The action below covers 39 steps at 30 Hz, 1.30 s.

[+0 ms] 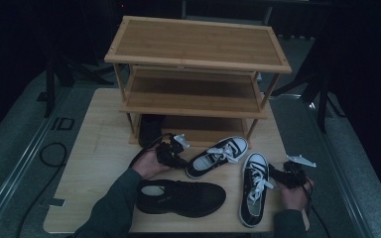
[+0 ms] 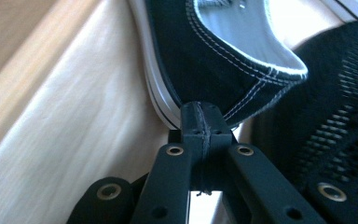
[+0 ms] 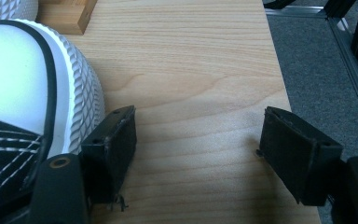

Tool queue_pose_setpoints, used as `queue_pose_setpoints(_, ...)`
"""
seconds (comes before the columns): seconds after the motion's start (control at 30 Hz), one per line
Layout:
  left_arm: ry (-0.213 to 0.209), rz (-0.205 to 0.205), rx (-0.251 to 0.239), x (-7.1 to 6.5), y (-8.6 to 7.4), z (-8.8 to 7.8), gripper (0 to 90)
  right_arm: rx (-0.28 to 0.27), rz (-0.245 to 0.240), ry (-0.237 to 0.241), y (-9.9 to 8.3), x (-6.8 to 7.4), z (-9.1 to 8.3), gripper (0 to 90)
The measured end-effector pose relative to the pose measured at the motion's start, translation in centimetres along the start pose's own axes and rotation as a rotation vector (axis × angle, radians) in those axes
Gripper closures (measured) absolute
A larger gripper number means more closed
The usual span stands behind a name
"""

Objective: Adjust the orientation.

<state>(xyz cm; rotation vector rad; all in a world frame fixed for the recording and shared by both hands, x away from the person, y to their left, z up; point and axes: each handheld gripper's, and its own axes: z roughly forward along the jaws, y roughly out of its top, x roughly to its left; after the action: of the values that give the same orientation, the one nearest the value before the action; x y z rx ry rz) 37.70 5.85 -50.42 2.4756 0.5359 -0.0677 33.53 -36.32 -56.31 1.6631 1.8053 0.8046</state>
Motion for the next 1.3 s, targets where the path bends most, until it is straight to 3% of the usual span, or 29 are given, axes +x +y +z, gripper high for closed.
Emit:
queue_pose_setpoints(0.17,-0.015,0.004,-0.015,0.1,-0.2,-0.2,89.6,0.0,0.0,0.0,0.0,0.0,0.0,27.0)
queue_pose_setpoints(0.4,0.039,-0.005,-0.019,-0.2,-0.6,-1.5,86.2,0.0,0.0,0.0,0.0,0.0,0.0,27.0)
queue_pose_setpoints(0.73,0.128,-0.017,-0.037,-1.3,-2.2,-5.4,83.4,0.0,0.0,0.0,0.0,0.0,0.0,27.0)
queue_pose_setpoints(0.93,0.164,0.008,-0.027,-2.8,-3.1,-7.0,78.6,0.0,0.0,-0.001,0.0,0.0,0.0,27.0)
queue_pose_setpoints(1.13,0.172,0.045,-0.016,-4.3,-3.4,-8.1,74.9,0.0,0.0,-0.001,0.0,0.0,0.0,27.0)
queue_pose_setpoints(1.3,0.194,0.073,0.002,-5.4,-3.7,-8.4,73.2,0.0,0.001,-0.001,0.0,0.0,0.0,27.0)
